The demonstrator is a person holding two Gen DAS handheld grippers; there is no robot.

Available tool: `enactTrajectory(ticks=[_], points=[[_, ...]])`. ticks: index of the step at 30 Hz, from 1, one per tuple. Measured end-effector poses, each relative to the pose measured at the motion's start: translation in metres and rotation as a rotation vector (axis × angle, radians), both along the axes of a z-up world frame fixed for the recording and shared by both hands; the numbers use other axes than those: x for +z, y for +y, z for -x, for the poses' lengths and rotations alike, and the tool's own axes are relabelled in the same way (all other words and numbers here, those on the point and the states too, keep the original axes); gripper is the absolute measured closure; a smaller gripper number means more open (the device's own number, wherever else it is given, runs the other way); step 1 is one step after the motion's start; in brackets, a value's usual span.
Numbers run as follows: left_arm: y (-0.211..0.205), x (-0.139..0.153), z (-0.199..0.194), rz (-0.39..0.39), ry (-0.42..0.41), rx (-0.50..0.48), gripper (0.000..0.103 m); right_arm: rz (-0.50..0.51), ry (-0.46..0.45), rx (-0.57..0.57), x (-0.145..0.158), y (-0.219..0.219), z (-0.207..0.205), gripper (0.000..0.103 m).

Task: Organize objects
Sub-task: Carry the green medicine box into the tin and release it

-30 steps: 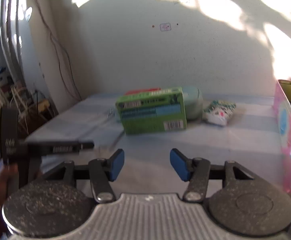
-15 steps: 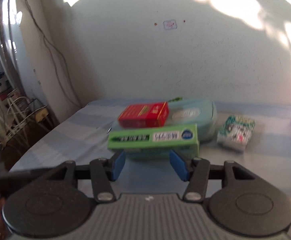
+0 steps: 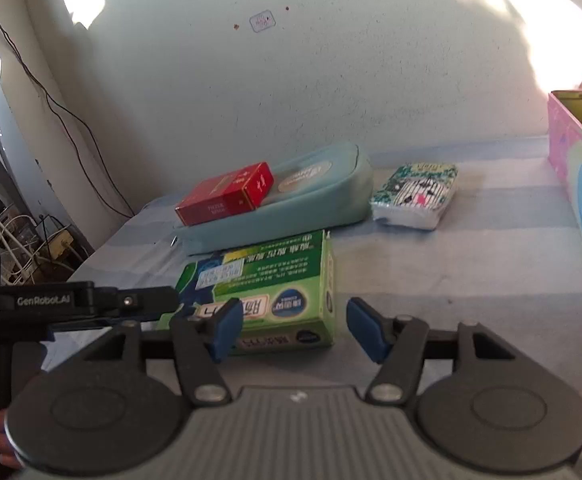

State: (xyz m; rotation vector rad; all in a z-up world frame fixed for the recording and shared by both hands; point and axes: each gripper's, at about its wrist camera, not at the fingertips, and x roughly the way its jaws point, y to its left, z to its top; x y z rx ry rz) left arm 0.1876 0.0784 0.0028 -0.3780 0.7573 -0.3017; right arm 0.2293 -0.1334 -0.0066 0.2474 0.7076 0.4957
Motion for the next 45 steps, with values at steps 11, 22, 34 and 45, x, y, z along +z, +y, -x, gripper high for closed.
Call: enactTrajectory(ticks=[11,22,34,45], points=[[-0.037,0.005,0.077,-0.035,-0.049,-0.180,0.057,0.013,0.029,0.034,0.003,-0.033,0.084,0.052],[-0.204,0.009,0.129,-0.160,-0.096,-0.646,0.056,0.036,-0.023,-0.340,-0.001,-0.163,0.237,0.049],[-0.294,0.071,0.138,-0.250,-0.359,-0.756,0.056,-0.072,-0.218,-0.509,0.021,-0.248,0.267,0.050],[-0.339,0.084,0.053,-0.239,-0.386,-0.576,0.054,-0.011,-0.309,-0.543,0.047,-0.290,0.140,0.050]])
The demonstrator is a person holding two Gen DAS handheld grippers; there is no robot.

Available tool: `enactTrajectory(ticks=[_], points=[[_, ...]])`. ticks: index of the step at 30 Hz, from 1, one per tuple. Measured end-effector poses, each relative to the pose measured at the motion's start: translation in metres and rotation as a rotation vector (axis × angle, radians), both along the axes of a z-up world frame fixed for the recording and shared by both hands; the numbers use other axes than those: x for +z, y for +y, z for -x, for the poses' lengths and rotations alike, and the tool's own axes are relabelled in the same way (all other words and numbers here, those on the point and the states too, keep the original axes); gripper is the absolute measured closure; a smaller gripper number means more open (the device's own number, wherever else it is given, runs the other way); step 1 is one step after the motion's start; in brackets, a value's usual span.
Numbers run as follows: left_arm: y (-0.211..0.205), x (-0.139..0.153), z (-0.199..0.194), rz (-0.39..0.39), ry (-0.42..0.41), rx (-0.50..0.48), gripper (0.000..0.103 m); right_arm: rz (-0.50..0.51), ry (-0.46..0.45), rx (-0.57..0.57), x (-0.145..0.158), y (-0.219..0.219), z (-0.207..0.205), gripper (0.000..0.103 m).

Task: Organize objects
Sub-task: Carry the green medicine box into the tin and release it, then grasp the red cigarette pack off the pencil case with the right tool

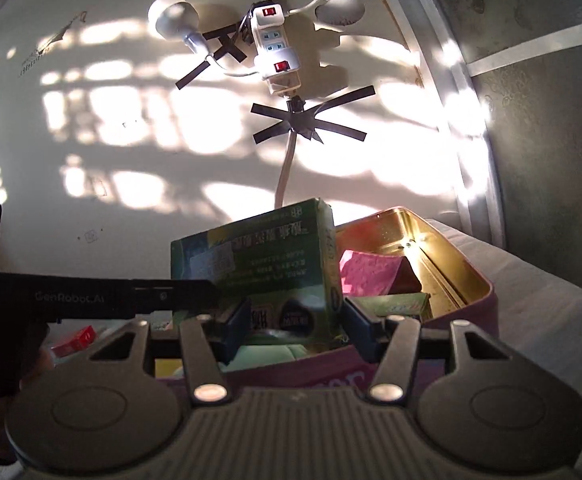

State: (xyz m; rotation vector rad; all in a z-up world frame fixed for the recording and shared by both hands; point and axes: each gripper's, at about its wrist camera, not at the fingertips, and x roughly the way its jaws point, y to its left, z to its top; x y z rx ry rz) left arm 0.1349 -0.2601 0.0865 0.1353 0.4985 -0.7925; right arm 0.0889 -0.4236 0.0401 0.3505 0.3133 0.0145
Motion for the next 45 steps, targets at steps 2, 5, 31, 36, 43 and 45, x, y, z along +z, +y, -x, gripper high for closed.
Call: enactTrajectory(ticks=[2,5,31,36,43,45], points=[[-0.007,-0.004,-0.018,-0.004,0.014,0.032,0.054,0.030,0.036,0.001,-0.005,0.000,-0.028,0.051],[-0.017,-0.010,-0.047,-0.003,0.045,0.070,0.056,0.069,0.077,-0.030,-0.010,-0.001,-0.064,0.051],[0.059,-0.045,0.073,0.015,0.109,-0.037,0.051,-0.002,0.093,-0.086,-0.040,0.045,0.075,0.039],[0.090,-0.078,0.075,-0.115,0.168,0.006,0.051,0.030,0.236,0.042,-0.055,0.075,0.068,0.029],[0.164,-0.082,0.051,-0.096,0.182,0.161,0.050,0.044,0.259,0.235,-0.048,0.137,0.043,0.028],[0.187,-0.080,0.037,-0.075,0.191,0.225,0.050,0.076,0.268,0.287,-0.045,0.160,0.032,0.029]])
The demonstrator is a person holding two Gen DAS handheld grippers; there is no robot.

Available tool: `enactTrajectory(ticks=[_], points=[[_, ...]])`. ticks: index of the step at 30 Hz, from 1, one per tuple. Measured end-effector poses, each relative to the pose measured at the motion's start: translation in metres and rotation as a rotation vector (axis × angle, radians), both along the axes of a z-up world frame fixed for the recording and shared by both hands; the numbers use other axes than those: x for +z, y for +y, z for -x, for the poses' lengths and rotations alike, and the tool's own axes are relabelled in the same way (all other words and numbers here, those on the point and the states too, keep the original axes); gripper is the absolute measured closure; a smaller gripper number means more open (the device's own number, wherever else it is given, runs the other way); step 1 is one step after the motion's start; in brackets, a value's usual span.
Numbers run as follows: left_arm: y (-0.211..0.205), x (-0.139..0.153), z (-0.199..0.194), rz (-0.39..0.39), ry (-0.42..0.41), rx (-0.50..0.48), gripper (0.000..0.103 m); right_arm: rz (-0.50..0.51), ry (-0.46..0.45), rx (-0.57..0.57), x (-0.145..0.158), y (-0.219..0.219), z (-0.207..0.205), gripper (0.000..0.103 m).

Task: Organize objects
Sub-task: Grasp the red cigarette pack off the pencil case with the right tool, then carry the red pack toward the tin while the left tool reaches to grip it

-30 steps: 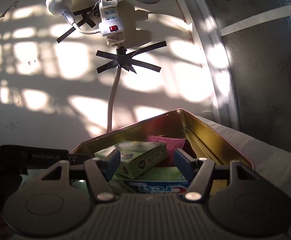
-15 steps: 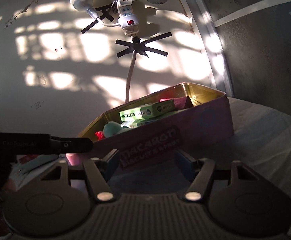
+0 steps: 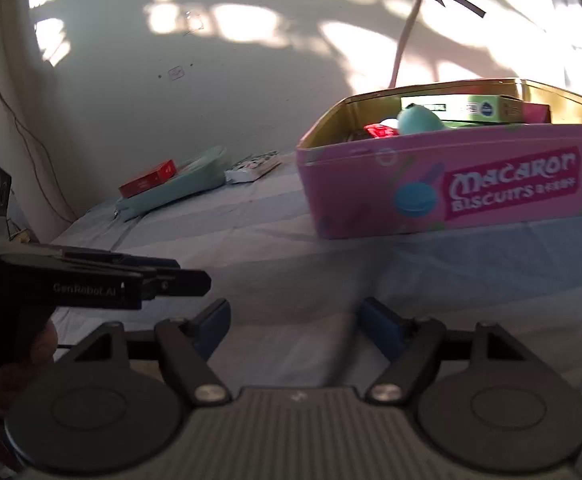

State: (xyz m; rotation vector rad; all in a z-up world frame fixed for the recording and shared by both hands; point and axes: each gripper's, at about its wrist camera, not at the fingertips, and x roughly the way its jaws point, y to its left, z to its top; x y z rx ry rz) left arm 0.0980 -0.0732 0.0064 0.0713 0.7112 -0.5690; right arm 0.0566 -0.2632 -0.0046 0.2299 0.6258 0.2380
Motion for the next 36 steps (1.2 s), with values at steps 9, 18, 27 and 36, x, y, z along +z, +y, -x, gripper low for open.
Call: enactTrajectory(ticks=[9,18,27,36], points=[[0.116,0.005,-0.054,-0.039,-0.063,0.372,0.048,0.053,0.021,0.215,0.012,0.086,-0.052,0.030],[0.195,-0.003,-0.069,0.125,-0.034,0.646,0.047,-0.005,0.046,0.252,0.017,0.142,-0.141,0.032],[0.222,-0.001,-0.075,0.171,-0.022,0.768,0.047,-0.046,-0.062,0.178,0.044,0.233,-0.252,0.003],[0.219,-0.002,-0.080,0.160,-0.016,0.748,0.041,0.213,-0.040,0.123,0.009,0.289,-0.286,0.006]])
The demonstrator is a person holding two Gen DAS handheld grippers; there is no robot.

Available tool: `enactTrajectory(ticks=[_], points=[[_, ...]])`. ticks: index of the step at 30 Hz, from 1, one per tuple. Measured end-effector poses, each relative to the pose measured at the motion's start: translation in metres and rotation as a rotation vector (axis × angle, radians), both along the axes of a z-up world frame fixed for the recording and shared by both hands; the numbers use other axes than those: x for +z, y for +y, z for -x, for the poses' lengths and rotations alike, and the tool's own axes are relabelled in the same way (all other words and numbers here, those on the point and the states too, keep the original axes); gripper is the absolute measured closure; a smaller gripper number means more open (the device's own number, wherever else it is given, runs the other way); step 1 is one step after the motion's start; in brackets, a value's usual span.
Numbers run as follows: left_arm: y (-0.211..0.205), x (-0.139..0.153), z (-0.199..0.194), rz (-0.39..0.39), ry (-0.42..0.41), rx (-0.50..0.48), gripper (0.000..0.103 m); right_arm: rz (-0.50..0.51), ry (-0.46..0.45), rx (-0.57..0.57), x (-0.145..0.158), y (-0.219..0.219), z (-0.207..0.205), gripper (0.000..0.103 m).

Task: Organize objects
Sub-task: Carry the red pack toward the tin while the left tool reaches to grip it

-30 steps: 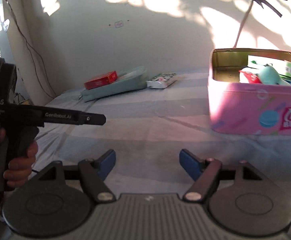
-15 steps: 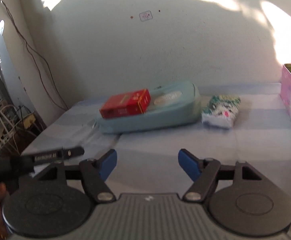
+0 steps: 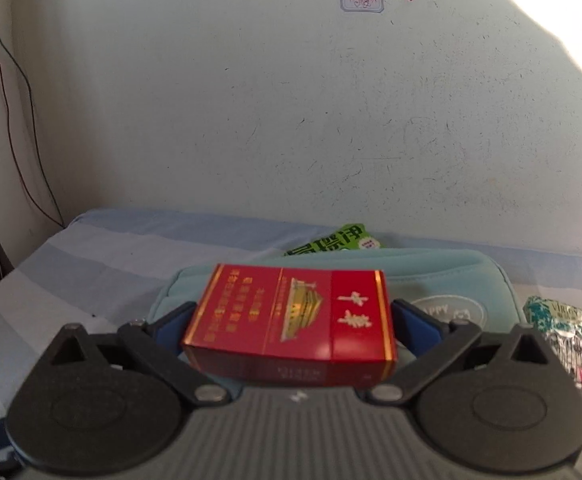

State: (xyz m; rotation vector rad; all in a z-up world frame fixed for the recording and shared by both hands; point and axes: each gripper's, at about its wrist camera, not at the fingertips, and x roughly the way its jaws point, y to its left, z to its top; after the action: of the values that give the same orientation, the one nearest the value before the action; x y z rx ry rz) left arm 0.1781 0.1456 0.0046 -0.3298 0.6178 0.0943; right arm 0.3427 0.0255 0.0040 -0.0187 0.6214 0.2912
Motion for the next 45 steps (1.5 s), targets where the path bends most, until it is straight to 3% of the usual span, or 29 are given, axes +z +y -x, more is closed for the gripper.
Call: enactTrajectory(ticks=[5,10,14,18,21,24,27,32,37,43,45], points=[[0.001,-0.001,0.000,0.004,-0.005,-0.005,0.041,-0.039,-0.007,0.031,0.003,-0.024,0.025,0.008],[-0.009,-0.002,0.000,-0.025,-0.008,-0.093,0.041,-0.056,0.020,0.111,0.010,-0.080,0.098,0.008],[-0.038,-0.004,0.003,-0.129,-0.017,-0.258,0.039,-0.058,0.083,0.061,0.008,-0.144,0.166,0.008],[-0.070,-0.003,0.020,-0.248,-0.069,-0.409,0.039,0.037,0.058,-0.069,0.006,-0.204,0.239,0.008],[-0.090,-0.007,0.023,-0.207,-0.028,-0.511,0.040,0.035,0.098,-0.219,-0.003,-0.250,0.276,0.006],[-0.118,-0.002,0.039,-0.235,-0.040,-0.569,0.040,-0.036,0.070,-0.274,-0.009,-0.279,0.308,0.000],[-0.144,0.009,0.054,-0.113,-0.033,-0.669,0.041,-0.115,0.035,-0.284,-0.010,-0.294,0.327,0.000],[-0.204,0.032,0.090,-0.048,-0.060,-0.860,0.041,-0.132,0.004,-0.275,-0.008,-0.303,0.340,0.000],[-0.265,0.024,0.116,-0.017,0.062,-1.052,0.048,-0.153,-0.011,-0.254,-0.014,-0.310,0.347,0.000],[-0.301,0.001,0.116,0.022,0.220,-1.083,0.050,-0.109,-0.042,-0.209,-0.015,-0.312,0.345,0.000],[-0.306,-0.005,0.116,0.023,0.222,-1.069,0.053,-0.100,-0.024,-0.190,-0.020,-0.314,0.337,0.001]])
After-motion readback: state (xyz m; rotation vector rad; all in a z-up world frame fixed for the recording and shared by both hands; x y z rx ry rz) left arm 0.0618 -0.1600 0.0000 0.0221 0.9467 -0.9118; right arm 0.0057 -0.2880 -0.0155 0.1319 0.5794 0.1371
